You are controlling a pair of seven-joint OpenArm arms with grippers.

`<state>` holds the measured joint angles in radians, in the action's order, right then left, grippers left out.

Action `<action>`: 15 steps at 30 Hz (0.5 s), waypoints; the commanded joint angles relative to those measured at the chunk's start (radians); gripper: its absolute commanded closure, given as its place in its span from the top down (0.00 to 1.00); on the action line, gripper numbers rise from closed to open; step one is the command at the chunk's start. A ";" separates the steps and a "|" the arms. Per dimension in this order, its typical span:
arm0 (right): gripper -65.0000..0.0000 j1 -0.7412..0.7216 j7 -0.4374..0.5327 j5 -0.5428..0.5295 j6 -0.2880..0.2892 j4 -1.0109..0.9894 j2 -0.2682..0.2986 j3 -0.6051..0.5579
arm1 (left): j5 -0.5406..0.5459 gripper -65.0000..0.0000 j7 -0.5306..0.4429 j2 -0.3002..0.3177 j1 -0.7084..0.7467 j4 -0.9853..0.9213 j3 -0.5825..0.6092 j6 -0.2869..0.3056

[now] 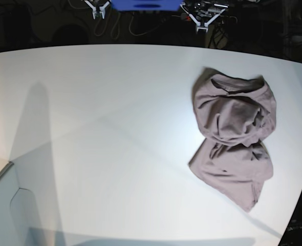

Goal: Layout the t-shirt on the table in an organized manner, then fold the t-shirt properly
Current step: 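Move both grippers from rest toward the bunched mauve t-shirt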

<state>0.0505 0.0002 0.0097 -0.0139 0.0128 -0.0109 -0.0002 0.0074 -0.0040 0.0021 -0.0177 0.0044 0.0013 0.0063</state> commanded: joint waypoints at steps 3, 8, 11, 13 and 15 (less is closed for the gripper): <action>0.00 0.005 -0.001 -0.006 0.019 -0.001 0.004 0.002 | -0.001 0.00 -0.003 -0.001 0.000 0.001 -0.001 -0.004; 0.00 0.005 -0.001 -0.006 0.019 -0.001 0.004 0.002 | -0.001 0.00 -0.003 0.000 0.003 0.001 -0.001 -0.004; 0.00 0.007 -0.001 -0.006 0.019 -0.001 0.004 0.002 | -0.001 0.00 -0.004 0.002 0.014 0.001 -0.001 -0.004; 0.00 0.007 -0.001 -0.006 0.019 -0.001 0.004 0.002 | -0.001 0.00 -0.004 0.002 0.014 0.001 -0.001 -0.004; 0.00 0.007 -0.002 -0.006 0.019 -0.001 0.004 0.004 | -0.001 0.00 -0.004 0.000 0.014 0.001 -0.001 -0.004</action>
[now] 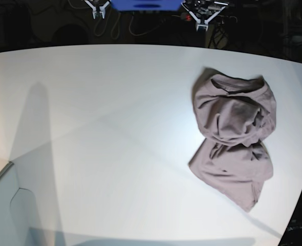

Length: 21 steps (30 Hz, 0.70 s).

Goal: Layout the t-shirt on the table in an organized manner, then fold the t-shirt properly
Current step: 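Move both grippers from rest toward the bunched mauve t-shirt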

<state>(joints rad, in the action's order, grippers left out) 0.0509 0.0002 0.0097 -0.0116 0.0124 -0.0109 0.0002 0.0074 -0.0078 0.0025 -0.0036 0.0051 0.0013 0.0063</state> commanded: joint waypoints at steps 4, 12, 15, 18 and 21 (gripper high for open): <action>0.00 0.008 -0.006 -0.007 0.017 0.014 0.004 0.004 | -0.001 0.00 -0.001 0.001 0.000 0.000 -0.001 -0.004; 0.00 0.082 -0.010 -0.007 0.017 0.137 0.004 0.004 | -0.002 0.00 -0.001 0.004 0.000 0.000 0.003 -0.004; 0.00 0.085 -0.010 -0.007 0.017 0.137 0.004 0.004 | -0.002 0.00 -0.001 0.004 0.000 0.000 0.003 -0.004; 0.00 0.085 -0.010 -0.007 0.017 0.137 0.002 0.004 | -0.002 0.00 -0.001 0.004 0.000 0.000 0.003 -0.004; 0.00 0.085 -0.010 -0.007 0.017 0.137 0.002 0.004 | -0.002 0.00 -0.001 0.006 0.000 0.000 0.003 -0.004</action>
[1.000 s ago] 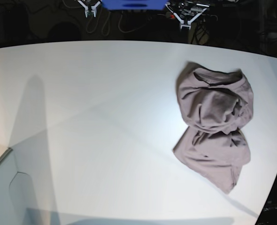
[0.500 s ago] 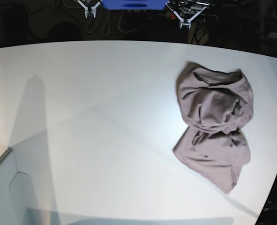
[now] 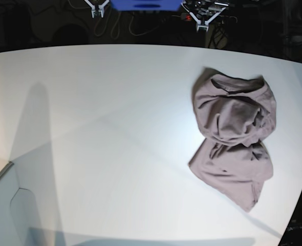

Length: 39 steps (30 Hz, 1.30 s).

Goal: Layout the t-shirt on the table in an organized manner, then fold the t-shirt properly
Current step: 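Move both grippers from rest toward the bunched mauve t-shirt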

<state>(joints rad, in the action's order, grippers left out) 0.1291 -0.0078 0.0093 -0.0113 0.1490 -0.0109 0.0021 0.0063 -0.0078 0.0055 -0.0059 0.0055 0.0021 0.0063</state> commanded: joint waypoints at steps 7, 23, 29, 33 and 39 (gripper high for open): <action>0.00 0.008 -0.002 -0.007 0.017 0.001 0.002 0.002 | -0.001 0.00 -0.001 0.004 0.002 0.000 0.002 -0.002; 0.00 0.338 -0.001 -0.007 0.017 0.481 -0.018 -0.004 | 0.002 0.00 0.009 0.081 0.396 0.644 -0.001 -0.002; 0.00 0.604 -0.002 -0.007 0.017 0.940 -0.014 -0.006 | 0.002 0.00 0.009 0.139 0.620 1.040 -0.001 -0.002; 0.00 0.737 -0.002 -0.007 0.017 1.196 -0.013 -0.001 | 0.002 0.00 0.007 0.175 0.725 1.278 -0.003 -0.002; 0.00 0.875 -0.002 -0.007 0.017 1.581 -0.013 -0.001 | 0.160 0.00 0.009 0.230 0.801 1.588 -0.004 -0.002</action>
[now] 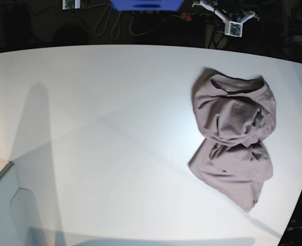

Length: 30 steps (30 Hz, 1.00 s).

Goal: Layout the t-shirt on the table in an organized manner, then fold the t-shirt properly
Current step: 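Move both grippers from rest toward the bunched mauve t-shirt, then grasp the shirt heap with the left gripper and drag it toward the right gripper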

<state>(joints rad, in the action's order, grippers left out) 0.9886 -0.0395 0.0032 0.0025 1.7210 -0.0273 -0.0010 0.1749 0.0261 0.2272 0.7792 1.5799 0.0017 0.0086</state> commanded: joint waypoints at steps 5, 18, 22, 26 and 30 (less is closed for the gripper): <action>0.00 0.042 0.030 -0.001 0.003 0.221 0.003 0.003 | 0.111 0.00 -0.025 0.062 0.016 0.158 -0.004 -0.012; 0.00 -0.168 -0.001 0.002 0.004 0.302 0.023 -0.212 | 0.124 0.39 -0.025 -0.044 0.001 0.210 -0.268 -0.006; 0.00 -0.280 -0.199 0.002 0.004 0.300 0.062 -0.351 | 0.124 0.39 -0.024 -0.055 -0.028 0.193 -0.320 -0.005; 0.00 -0.425 -0.412 0.001 0.004 0.288 0.077 -0.485 | 0.125 0.39 -0.024 -0.050 -0.045 0.188 -0.335 -0.005; 0.00 -0.543 -0.531 -0.001 0.004 0.287 0.077 -0.595 | 0.125 0.40 -0.024 -0.047 -0.080 0.156 -0.335 -0.005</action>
<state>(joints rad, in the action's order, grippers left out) 0.4427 -0.5880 0.0067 0.0040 1.9896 0.0551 -0.5957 0.2977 0.0261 0.1719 0.6922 1.7233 -0.3298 0.0071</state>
